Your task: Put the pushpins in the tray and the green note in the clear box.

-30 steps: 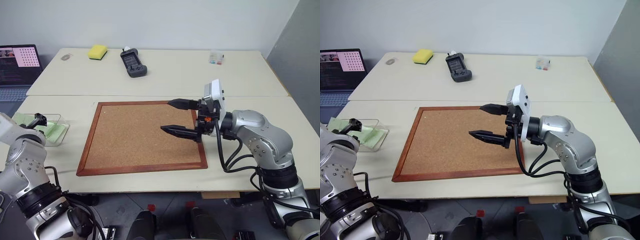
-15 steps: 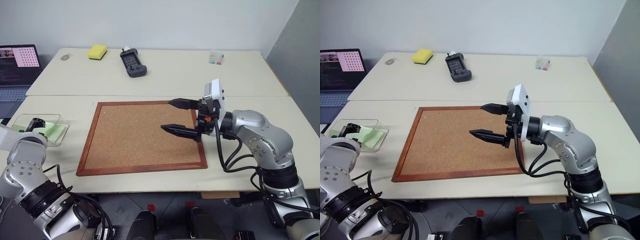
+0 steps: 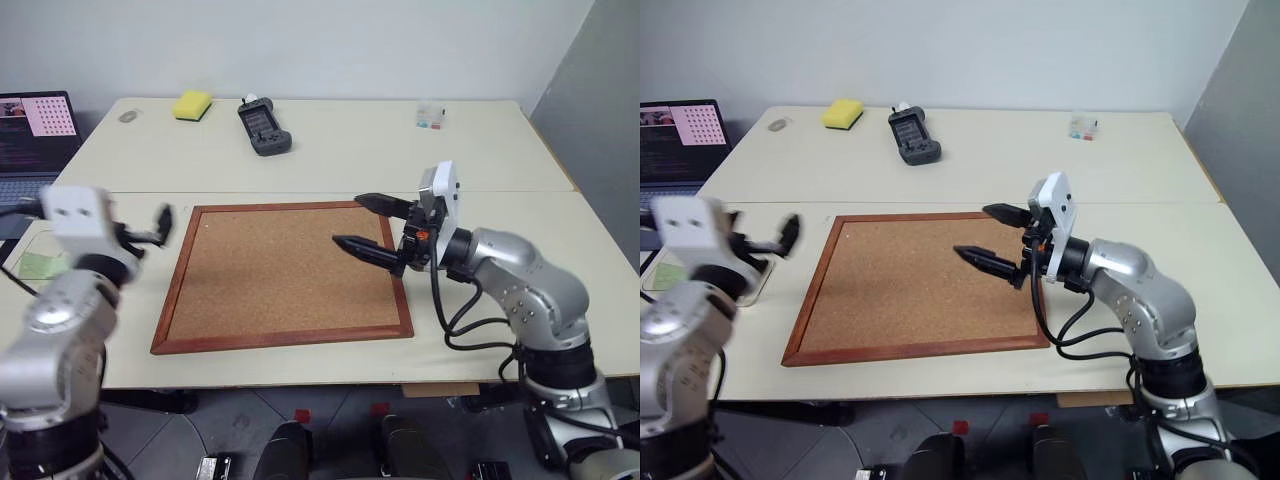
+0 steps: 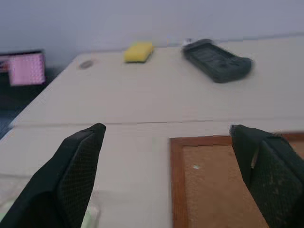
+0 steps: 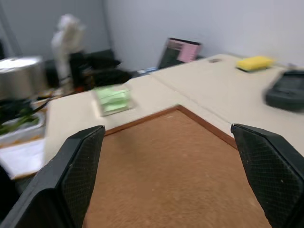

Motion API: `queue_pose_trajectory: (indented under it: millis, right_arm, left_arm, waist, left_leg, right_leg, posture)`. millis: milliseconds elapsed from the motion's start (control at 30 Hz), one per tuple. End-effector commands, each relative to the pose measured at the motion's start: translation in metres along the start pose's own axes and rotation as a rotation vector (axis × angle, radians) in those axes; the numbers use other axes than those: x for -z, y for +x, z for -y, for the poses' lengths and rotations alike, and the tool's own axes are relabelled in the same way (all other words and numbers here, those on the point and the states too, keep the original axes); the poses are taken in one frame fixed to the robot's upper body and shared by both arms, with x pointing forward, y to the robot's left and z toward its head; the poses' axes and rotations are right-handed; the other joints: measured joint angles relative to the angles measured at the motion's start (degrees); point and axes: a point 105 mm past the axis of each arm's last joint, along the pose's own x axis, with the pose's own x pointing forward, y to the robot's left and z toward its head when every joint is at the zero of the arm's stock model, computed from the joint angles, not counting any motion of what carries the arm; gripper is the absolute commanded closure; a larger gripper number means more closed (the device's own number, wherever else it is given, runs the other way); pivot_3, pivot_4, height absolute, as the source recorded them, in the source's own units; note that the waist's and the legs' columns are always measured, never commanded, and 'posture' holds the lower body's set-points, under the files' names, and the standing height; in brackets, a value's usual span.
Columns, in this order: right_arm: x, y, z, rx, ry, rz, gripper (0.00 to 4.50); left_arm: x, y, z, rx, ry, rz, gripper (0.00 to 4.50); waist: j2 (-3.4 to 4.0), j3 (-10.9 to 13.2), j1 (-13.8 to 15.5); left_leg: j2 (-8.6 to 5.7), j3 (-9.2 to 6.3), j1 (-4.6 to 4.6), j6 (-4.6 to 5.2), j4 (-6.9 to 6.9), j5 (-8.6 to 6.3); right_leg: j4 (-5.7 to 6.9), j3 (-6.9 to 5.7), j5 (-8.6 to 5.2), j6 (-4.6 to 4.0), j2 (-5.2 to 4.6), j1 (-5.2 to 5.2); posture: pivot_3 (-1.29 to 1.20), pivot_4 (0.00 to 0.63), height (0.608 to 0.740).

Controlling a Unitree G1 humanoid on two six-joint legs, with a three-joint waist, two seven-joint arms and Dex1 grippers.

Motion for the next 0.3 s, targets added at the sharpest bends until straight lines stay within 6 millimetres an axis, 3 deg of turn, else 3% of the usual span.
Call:
queue_pose_trajectory:
  millis: [33,167,300]
  right_arm:
    - [0.015,-0.017,0.028,0.305,-0.162,-0.026,0.00]
    - [0.040,-0.031,0.036,0.463,-0.204,-0.072,0.00]
    - [0.059,-0.040,0.030,0.553,-0.155,-0.071,0.00]
  left_arm:
    - [0.011,-0.009,0.040,0.091,-0.056,0.059,0.04]
    - [0.022,-0.015,0.060,0.097,-0.127,0.065,0.04]
    - [0.027,-0.018,0.064,0.088,-0.129,0.071,0.04]
  waist:
    - [-0.01,0.00,0.04]
    - [-0.02,0.00,0.04]
    - [-0.02,0.00,-0.09]
  left_leg:
    - [0.00,0.03,0.00,0.01,0.02,-0.01]
    - [0.00,0.01,-0.11,0.03,0.04,-0.01]
    - [0.02,0.02,-0.03,0.04,0.04,-0.02]
  right_leg:
    - [0.00,0.01,0.00,0.00,0.00,0.00]
    - [0.00,0.00,0.00,0.01,0.02,-0.04]
    - [0.03,-0.02,0.00,0.01,0.18,0.00]
  posture:
    - [0.00,0.150,0.740]
    - [0.00,0.150,0.740]
    - [0.00,0.150,0.740]
